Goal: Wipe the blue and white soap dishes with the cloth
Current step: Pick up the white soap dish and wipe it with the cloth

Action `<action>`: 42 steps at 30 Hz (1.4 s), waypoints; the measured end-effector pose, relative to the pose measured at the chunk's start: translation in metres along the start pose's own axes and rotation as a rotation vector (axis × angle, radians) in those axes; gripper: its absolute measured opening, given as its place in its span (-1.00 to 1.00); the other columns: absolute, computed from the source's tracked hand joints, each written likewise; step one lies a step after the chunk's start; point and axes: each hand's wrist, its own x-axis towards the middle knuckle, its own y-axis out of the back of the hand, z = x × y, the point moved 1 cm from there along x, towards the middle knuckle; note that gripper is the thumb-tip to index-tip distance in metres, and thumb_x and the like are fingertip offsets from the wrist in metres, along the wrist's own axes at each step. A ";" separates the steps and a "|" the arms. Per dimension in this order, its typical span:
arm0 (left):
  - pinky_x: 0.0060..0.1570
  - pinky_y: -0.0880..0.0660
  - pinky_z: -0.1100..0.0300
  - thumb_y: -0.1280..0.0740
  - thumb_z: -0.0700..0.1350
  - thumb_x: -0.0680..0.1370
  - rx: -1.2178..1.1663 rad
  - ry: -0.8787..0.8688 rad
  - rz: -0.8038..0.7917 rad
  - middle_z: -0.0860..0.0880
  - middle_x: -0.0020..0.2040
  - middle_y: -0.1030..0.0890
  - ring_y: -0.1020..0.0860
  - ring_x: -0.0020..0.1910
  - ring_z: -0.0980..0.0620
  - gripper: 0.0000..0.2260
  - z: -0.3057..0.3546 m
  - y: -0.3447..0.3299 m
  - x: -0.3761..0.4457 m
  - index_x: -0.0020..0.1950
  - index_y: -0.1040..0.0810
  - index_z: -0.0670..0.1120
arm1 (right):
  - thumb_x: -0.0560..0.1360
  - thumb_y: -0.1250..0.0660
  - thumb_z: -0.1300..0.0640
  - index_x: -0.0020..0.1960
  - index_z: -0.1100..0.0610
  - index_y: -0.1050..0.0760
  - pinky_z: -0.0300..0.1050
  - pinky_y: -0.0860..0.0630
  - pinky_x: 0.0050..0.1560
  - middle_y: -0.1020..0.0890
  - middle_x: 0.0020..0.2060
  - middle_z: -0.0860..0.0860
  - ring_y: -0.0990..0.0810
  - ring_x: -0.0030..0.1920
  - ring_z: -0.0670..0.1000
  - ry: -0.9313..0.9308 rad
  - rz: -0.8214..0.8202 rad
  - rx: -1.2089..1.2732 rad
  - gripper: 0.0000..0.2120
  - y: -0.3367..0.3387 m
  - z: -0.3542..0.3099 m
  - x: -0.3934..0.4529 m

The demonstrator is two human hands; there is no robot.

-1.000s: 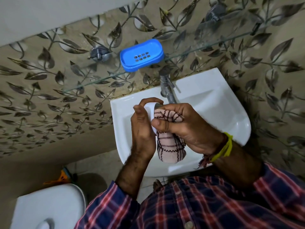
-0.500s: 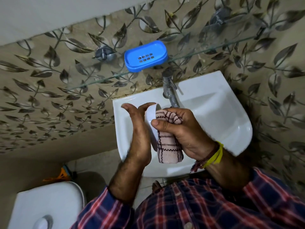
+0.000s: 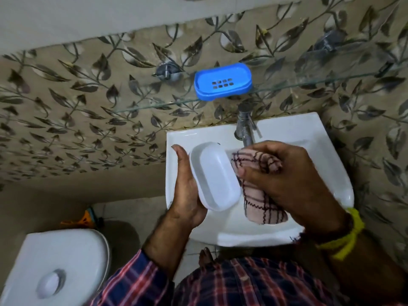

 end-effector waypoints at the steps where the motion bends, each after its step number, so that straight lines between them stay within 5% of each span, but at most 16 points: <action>1: 0.16 -0.62 -0.03 -0.06 0.57 0.44 -0.005 0.020 -0.031 -0.14 0.23 -0.70 -0.68 0.20 -0.13 -0.22 -0.004 -0.005 -0.001 0.26 -0.70 0.04 | 0.35 -0.56 0.20 -0.10 0.06 -0.67 -0.40 -0.55 -0.19 -0.72 -0.28 -0.08 -0.67 -0.26 -0.19 0.082 0.025 -0.215 -0.85 -0.008 -0.004 0.000; 4: 0.17 -0.61 0.07 -0.11 0.46 0.50 0.026 0.031 -0.058 -0.12 0.23 -0.70 -0.66 0.24 -0.07 -0.33 -0.022 -0.023 -0.004 0.19 -0.73 0.02 | 0.44 -0.43 0.20 -0.18 0.10 -0.63 -0.08 -0.59 -0.11 -0.69 -0.27 0.00 -0.64 -0.22 -0.03 0.230 0.128 -0.541 -0.96 -0.042 -0.013 -0.006; 7: 0.09 -0.61 0.17 0.01 0.36 0.64 -0.033 0.053 -0.017 -0.08 0.16 -0.73 -0.68 0.19 -0.01 -0.35 -0.035 -0.023 -0.003 0.09 -0.77 0.00 | 0.45 -0.36 0.29 -0.24 0.14 -0.57 0.07 -0.54 -0.16 -0.59 -0.28 0.05 -0.57 -0.22 0.09 0.268 0.100 -0.483 -0.87 -0.055 -0.006 -0.006; 12: 0.27 -0.54 0.05 0.02 0.39 0.61 -0.047 0.120 0.040 -0.18 0.21 -0.70 -0.66 0.24 -0.12 -0.28 -0.037 -0.009 -0.005 0.23 -0.69 -0.11 | 0.41 -0.39 0.33 -0.04 0.18 -0.67 -0.06 -0.55 0.02 -0.67 -0.10 0.06 -0.62 -0.06 0.07 0.332 -0.192 -0.564 -0.83 -0.051 -0.003 -0.008; 15: 0.09 -0.61 0.13 0.06 0.34 0.65 -0.035 0.080 0.037 -0.09 0.10 -0.75 -0.71 0.13 -0.03 -0.30 -0.037 -0.009 -0.002 0.05 -0.78 -0.03 | 0.43 -0.33 0.27 -0.11 0.20 -0.64 0.02 -0.55 0.01 -0.66 -0.15 0.09 -0.62 -0.11 0.09 0.347 -0.218 -0.603 -0.88 -0.054 -0.011 -0.002; 18: -0.07 -0.65 0.10 -0.03 0.41 0.60 -0.064 0.034 0.015 -0.09 0.00 -0.76 -0.73 0.00 -0.05 -0.36 -0.024 -0.005 0.001 0.08 -0.77 0.04 | 0.45 -0.29 0.02 -0.13 0.12 -0.65 0.06 -0.58 -0.02 -0.68 -0.13 0.05 -0.64 -0.08 0.16 0.220 -0.344 -0.695 -0.78 -0.055 -0.012 -0.011; 21: -0.15 -0.65 0.14 -0.08 0.45 0.51 -0.013 -0.014 -0.015 -0.03 -0.08 -0.77 -0.75 -0.07 -0.01 -0.39 -0.017 -0.005 0.005 0.00 -0.78 0.08 | 0.35 -0.24 -0.07 -0.15 0.08 -0.67 -0.14 -0.54 -0.13 -0.70 -0.17 0.02 -0.65 -0.12 0.14 0.168 -0.234 -0.781 -0.69 -0.050 -0.014 -0.016; 26: -0.17 -0.64 0.15 -0.16 0.48 0.45 -0.003 0.003 -0.047 -0.08 -0.12 -0.76 -0.74 -0.14 -0.03 -0.37 -0.009 -0.008 0.008 0.00 -0.78 0.02 | 0.38 -0.30 0.06 -0.30 0.05 -0.55 0.00 -0.55 -0.17 -0.66 -0.25 -0.03 -0.63 -0.15 0.16 0.199 -0.365 -0.723 -0.87 -0.051 -0.011 -0.015; 30: -0.21 -0.64 0.13 -0.19 0.48 0.40 0.040 -0.021 -0.018 -0.10 -0.14 -0.75 -0.73 -0.18 -0.03 -0.38 -0.007 -0.013 0.009 -0.03 -0.79 0.04 | 0.40 -0.41 0.14 -0.19 0.06 -0.65 -0.11 -0.49 -0.22 -0.69 -0.21 0.01 -0.63 -0.14 0.12 0.155 -0.286 -0.797 -0.95 -0.047 -0.005 -0.016; 33: -0.21 -0.64 0.16 -0.16 0.47 0.45 0.045 0.005 -0.056 -0.08 -0.16 -0.76 -0.74 -0.17 -0.02 -0.39 -0.009 -0.014 0.007 -0.04 -0.79 0.04 | 0.38 -0.39 0.21 -0.18 0.04 -0.65 -0.05 -0.53 -0.17 -0.70 -0.22 0.02 -0.65 -0.14 0.15 0.156 -0.405 -0.743 -0.89 -0.046 -0.006 -0.013; 38: 0.12 -0.61 -0.01 -0.20 0.44 0.49 0.087 -0.037 0.025 -0.16 0.03 -0.73 -0.69 0.06 -0.16 -0.31 -0.020 -0.028 0.003 0.30 -0.65 -0.07 | 0.45 -0.36 0.01 -0.07 0.07 -0.61 -0.16 -0.36 -0.21 -0.68 -0.13 0.02 -0.64 -0.08 0.11 0.130 -0.092 -0.986 -0.85 -0.046 0.005 -0.018; 42: -0.01 -0.66 0.05 -0.18 0.42 0.46 0.057 -0.025 -0.047 -0.15 -0.02 -0.75 -0.73 0.00 -0.11 -0.37 -0.016 -0.027 0.003 0.08 -0.76 -0.04 | 0.35 -0.29 0.08 -0.12 0.13 -0.67 -0.06 -0.55 -0.16 -0.71 -0.20 0.08 -0.65 -0.14 0.17 0.139 0.022 -0.744 -0.77 -0.046 0.001 -0.011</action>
